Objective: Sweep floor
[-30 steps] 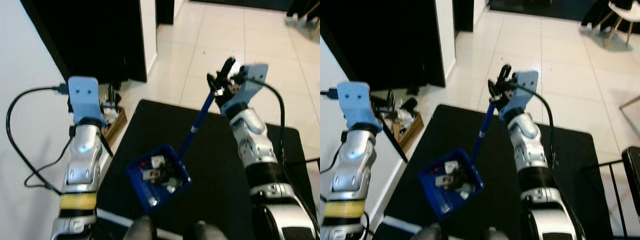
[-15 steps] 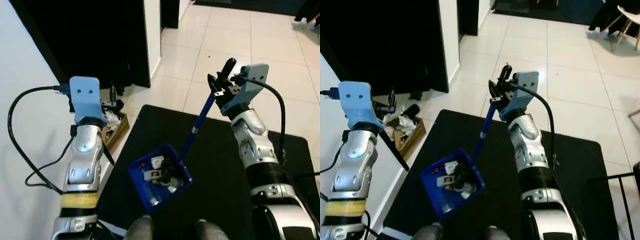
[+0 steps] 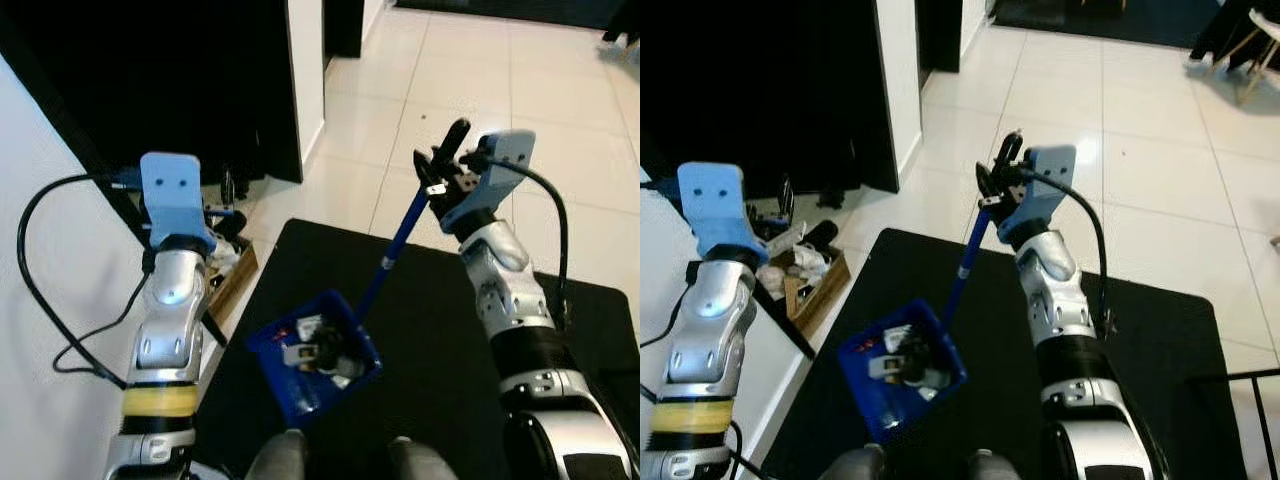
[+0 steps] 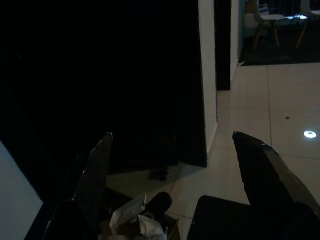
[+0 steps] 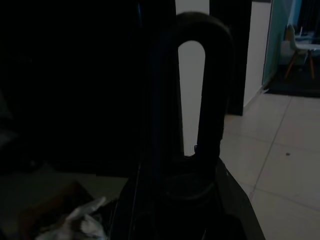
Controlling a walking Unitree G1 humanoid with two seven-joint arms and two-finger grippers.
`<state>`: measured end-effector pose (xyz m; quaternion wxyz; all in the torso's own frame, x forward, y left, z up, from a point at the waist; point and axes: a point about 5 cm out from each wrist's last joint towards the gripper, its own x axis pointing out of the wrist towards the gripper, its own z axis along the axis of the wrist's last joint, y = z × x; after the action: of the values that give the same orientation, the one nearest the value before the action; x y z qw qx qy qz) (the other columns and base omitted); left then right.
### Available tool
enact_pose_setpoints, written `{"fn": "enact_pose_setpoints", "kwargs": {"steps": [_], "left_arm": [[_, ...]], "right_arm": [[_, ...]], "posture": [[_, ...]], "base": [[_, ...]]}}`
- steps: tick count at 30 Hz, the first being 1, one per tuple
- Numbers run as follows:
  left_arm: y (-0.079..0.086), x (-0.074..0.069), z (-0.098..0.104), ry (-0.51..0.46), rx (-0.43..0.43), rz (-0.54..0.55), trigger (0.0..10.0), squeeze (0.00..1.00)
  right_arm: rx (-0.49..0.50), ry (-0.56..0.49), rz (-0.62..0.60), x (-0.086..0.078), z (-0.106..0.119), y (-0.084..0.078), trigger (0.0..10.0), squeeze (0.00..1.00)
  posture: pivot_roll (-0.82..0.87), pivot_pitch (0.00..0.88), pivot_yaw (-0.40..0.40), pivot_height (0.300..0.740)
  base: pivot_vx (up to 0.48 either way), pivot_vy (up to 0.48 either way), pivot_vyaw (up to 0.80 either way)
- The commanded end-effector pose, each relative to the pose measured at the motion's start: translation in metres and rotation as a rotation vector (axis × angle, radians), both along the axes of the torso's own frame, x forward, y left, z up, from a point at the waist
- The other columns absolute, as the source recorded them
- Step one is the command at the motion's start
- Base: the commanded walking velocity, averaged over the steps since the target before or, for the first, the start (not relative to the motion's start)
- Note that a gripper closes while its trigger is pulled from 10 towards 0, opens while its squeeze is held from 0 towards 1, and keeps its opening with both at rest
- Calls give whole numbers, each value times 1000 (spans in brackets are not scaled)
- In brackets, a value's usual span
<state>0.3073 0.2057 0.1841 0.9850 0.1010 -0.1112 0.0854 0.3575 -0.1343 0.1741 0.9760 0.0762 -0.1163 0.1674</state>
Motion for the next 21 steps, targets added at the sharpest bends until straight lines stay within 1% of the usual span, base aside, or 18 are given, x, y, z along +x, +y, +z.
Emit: {"fn": "enact_pose_setpoints", "kwargs": {"steps": [1,21], "left_arm": [[-1,0,-2,7,3,-6,10000,0],[-2,1,-1,6,7,-16,10000,0]], "right_arm": [[31,-39,9,1,9,4,10000,0],[32,-41,8,0,9,4,10000,0]], "posture": [[27,59,-19,740],[24,54,-13,740]], "base": [[371,0,0],[371,0,0]]}}
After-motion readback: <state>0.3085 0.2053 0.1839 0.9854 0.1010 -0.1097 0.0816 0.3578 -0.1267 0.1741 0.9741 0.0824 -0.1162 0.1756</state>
